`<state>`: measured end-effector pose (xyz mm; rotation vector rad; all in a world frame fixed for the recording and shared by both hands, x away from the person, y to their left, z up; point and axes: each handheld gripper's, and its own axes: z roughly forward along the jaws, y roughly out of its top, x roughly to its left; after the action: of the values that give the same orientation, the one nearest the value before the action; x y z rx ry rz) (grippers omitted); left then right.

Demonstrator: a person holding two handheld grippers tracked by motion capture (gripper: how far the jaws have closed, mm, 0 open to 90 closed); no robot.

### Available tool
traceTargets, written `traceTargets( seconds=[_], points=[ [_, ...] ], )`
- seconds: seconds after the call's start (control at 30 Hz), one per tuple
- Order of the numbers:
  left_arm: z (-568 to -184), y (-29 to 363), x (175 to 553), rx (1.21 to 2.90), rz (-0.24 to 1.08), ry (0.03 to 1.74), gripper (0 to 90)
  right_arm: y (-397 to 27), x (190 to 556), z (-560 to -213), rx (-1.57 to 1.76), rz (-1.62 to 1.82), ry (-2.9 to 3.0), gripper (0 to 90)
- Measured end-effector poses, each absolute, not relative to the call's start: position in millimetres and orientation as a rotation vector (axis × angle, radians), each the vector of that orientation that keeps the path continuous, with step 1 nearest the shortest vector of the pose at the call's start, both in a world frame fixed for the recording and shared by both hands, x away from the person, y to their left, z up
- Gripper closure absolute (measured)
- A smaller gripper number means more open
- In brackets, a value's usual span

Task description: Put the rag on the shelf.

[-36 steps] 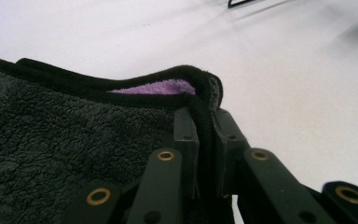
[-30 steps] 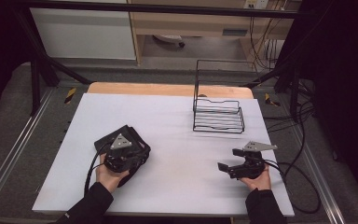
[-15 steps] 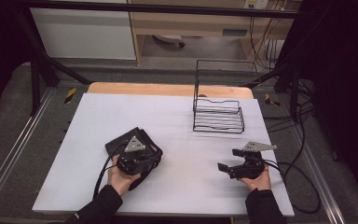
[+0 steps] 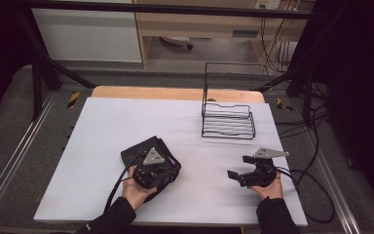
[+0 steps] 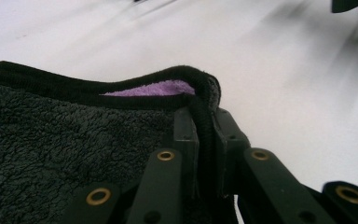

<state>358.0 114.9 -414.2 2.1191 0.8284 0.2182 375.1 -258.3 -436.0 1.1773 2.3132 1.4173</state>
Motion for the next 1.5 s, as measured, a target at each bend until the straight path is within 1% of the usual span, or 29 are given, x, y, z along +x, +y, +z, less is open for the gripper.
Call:
traceTargets(
  seconds=[0.43,0.6,0.67,0.73,0.8,0.87,0.9,0.93,1.0,1.1,1.27,1.5],
  points=[
    [-415,85,339,2.164,0.147,0.726,81.6,-258,375,-436,1.183,1.418,2.314,2.2],
    [-424,82,343,2.184,0.094,0.738,79.2,-258,375,-436,1.184,1.421,2.312,2.3],
    [-427,81,343,2.196,0.066,0.738,74.1,-258,375,-436,1.174,1.434,2.307,2.6],
    [-427,81,340,2.209,0.054,0.731,66.6,-257,375,-435,1.18,1.439,2.305,2.6],
    [-422,85,336,2.208,0.08,0.727,58.3,-256,375,-435,1.178,1.437,2.306,3.0],
    [-415,94,334,2.202,0.115,0.731,52.1,-254,375,-435,1.17,1.441,2.311,3.2],
    [-412,99,334,2.197,0.142,0.74,45.8,-250,376,-433,1.168,1.445,2.313,3.8],
    [-409,106,335,2.189,0.163,0.757,45.8,-250,376,-433,1.168,1.445,2.313,3.8],
    [-406,121,340,2.177,0.196,0.81,40.0,-244,377,-430,1.159,1.45,2.315,4.7],
    [-407,146,349,2.168,0.229,0.919,33.7,-232,382,-426,1.164,1.467,2.314,6.1],
    [-418,176,350,2.148,0.266,1.045,30.7,-201,395,-420,1.136,1.44,2.347,9.5],
    [-433,186,344,2.146,0.249,1.113,27.5,-142,422,-420,1.107,1.417,2.391,16.1]
  ],
)
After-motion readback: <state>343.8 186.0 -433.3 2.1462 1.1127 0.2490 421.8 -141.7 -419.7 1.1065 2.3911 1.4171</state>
